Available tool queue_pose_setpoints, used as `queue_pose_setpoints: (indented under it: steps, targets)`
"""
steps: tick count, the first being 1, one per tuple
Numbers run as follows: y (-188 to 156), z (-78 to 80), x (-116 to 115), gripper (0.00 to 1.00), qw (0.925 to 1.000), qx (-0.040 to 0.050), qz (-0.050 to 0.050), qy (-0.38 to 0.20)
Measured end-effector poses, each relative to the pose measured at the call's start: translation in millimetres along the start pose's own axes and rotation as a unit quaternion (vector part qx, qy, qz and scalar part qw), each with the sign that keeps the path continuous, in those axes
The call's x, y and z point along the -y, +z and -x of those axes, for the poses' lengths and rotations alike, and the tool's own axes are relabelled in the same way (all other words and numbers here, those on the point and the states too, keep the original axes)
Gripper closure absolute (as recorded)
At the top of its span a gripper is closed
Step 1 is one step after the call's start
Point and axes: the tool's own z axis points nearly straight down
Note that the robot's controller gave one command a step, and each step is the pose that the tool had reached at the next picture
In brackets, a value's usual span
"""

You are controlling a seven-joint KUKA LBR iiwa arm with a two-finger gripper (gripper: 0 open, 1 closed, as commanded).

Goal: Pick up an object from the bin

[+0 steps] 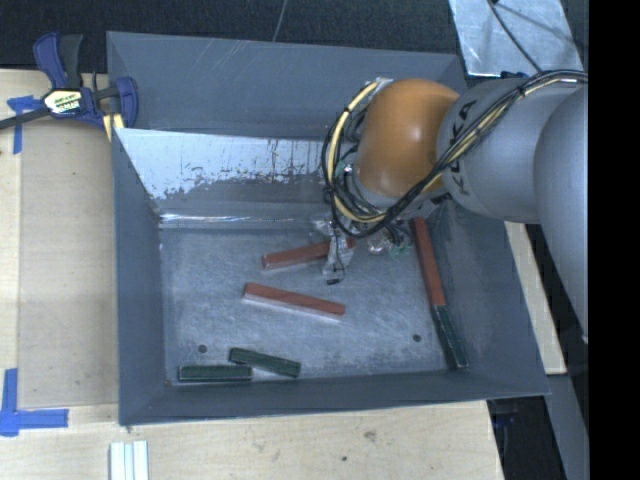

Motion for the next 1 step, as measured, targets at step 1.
queue_pose_setpoints:
  steps: [1]
  targets:
    - [-153.4, -35.7, 31.5, 1.0, 1.0, -0.0017, -0.001, -0.003]
